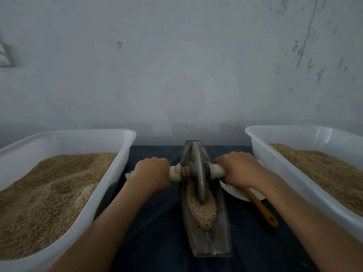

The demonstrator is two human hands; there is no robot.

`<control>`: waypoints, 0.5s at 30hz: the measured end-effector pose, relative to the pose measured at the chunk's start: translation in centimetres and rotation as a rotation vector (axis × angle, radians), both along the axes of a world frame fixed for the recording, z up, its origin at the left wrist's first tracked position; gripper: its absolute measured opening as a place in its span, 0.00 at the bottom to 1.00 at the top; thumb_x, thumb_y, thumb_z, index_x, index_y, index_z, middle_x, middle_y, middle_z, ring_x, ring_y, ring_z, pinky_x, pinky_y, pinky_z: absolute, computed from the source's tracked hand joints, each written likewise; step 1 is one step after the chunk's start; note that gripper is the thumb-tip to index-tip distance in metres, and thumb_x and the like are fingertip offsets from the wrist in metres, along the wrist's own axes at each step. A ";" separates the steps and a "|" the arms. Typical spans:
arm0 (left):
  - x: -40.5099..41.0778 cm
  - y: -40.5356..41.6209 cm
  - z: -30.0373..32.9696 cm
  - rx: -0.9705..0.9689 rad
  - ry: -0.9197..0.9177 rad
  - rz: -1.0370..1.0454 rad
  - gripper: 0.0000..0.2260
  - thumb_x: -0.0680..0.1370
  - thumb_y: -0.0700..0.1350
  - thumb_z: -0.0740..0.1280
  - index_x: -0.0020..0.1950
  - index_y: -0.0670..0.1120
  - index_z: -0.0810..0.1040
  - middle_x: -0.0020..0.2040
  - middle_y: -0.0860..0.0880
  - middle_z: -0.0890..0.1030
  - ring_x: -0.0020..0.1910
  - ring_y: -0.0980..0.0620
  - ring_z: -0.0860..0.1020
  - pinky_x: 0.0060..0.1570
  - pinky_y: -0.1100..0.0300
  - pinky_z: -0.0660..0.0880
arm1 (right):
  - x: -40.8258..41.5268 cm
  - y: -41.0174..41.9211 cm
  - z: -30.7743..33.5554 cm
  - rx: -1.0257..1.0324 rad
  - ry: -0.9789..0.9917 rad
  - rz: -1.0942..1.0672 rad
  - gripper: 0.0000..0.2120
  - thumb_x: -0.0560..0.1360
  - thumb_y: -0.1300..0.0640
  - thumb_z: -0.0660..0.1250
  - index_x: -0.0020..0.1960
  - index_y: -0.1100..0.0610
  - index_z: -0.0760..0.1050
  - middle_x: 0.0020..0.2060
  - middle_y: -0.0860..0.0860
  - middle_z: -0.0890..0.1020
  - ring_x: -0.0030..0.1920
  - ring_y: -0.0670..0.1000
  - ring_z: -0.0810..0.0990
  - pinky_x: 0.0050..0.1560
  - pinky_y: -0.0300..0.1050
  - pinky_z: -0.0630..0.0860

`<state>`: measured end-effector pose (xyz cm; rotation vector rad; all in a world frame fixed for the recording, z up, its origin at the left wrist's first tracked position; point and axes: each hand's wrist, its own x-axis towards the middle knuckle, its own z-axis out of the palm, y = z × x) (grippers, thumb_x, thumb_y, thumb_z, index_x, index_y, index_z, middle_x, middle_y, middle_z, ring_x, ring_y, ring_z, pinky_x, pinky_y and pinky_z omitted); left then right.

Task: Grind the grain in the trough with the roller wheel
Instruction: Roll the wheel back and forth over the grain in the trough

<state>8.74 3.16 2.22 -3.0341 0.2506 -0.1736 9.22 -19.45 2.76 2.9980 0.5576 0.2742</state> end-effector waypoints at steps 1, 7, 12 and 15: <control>0.0 0.0 0.2 0.012 0.026 -0.005 0.12 0.74 0.49 0.67 0.54 0.47 0.75 0.49 0.49 0.79 0.47 0.50 0.77 0.44 0.58 0.71 | -0.1 -0.1 0.3 -0.011 0.053 -0.002 0.09 0.72 0.54 0.67 0.53 0.47 0.76 0.45 0.48 0.81 0.44 0.50 0.78 0.37 0.43 0.68; -0.2 -0.4 0.2 0.045 -0.058 -0.011 0.10 0.74 0.49 0.66 0.53 0.47 0.75 0.48 0.49 0.79 0.44 0.50 0.76 0.42 0.58 0.69 | 0.1 -0.4 0.1 0.014 0.093 -0.003 0.08 0.72 0.53 0.67 0.49 0.43 0.73 0.43 0.46 0.79 0.44 0.49 0.78 0.34 0.42 0.65; -0.3 -0.5 -0.4 -0.019 -0.223 -0.007 0.07 0.76 0.48 0.64 0.53 0.49 0.72 0.48 0.49 0.79 0.46 0.49 0.77 0.41 0.58 0.68 | 0.8 -0.3 -1.6 0.082 -0.147 -0.012 0.07 0.75 0.54 0.63 0.45 0.44 0.65 0.42 0.47 0.79 0.45 0.53 0.79 0.39 0.46 0.68; -0.3 -0.5 -0.5 -0.039 -0.254 -0.008 0.08 0.77 0.49 0.64 0.53 0.49 0.71 0.48 0.50 0.78 0.43 0.51 0.75 0.41 0.58 0.67 | 1.0 -0.2 -2.1 0.083 -0.222 -0.022 0.03 0.76 0.54 0.61 0.49 0.47 0.68 0.44 0.48 0.80 0.45 0.54 0.79 0.38 0.46 0.67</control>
